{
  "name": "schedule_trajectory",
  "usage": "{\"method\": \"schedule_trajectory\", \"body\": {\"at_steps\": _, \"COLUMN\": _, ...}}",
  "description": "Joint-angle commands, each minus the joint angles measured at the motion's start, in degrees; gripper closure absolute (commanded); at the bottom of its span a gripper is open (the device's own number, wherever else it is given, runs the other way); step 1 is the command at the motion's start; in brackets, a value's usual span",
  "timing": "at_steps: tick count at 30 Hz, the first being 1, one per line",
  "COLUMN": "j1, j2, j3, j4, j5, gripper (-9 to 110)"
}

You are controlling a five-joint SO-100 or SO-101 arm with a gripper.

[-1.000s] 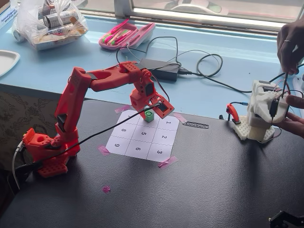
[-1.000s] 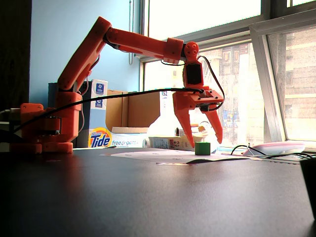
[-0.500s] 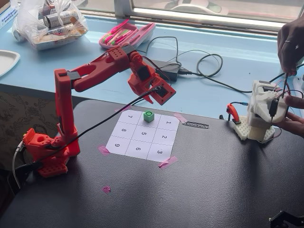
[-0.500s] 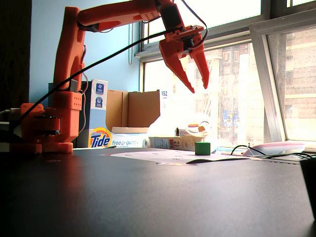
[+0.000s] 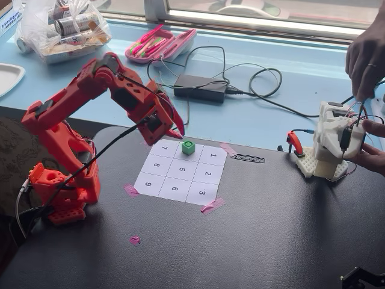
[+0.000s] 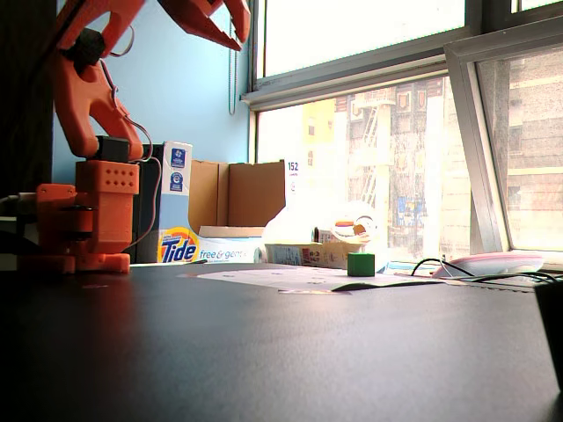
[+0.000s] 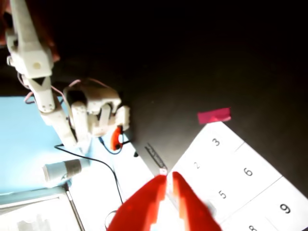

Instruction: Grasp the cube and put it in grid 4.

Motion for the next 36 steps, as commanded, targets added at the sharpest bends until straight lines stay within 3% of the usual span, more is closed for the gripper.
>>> {"method": "schedule_trajectory", "body": {"at_steps": 1, "j1": 4.7, "j2": 12.8, "j3": 21.1, "j4": -15.3, "j5": -2.6, "gripper": 101}}
{"method": "schedule_trajectory", "body": {"at_steps": 7, "j1": 8.7, "j2": 26.8, "j3": 45.9, "j4": -27.9, "j5": -2.0, "gripper": 101}}
{"method": "schedule_trajectory", "body": {"at_steps": 15, "j1": 10.9, "j2": 37.8, "j3": 71.0, "j4": -34.5, "j5": 0.5, "gripper": 101}}
{"method": "schedule_trajectory", "body": {"at_steps": 28, "j1": 10.5, "j2": 51.2, "j3": 82.4, "j4": -17.2, "j5": 8.3, "gripper": 101}}
{"method": "schedule_trajectory", "body": {"at_steps": 36, "j1": 9.6, "j2": 55.2, "j3": 86.1, "j4": -14.7, "j5": 9.7, "gripper": 101}}
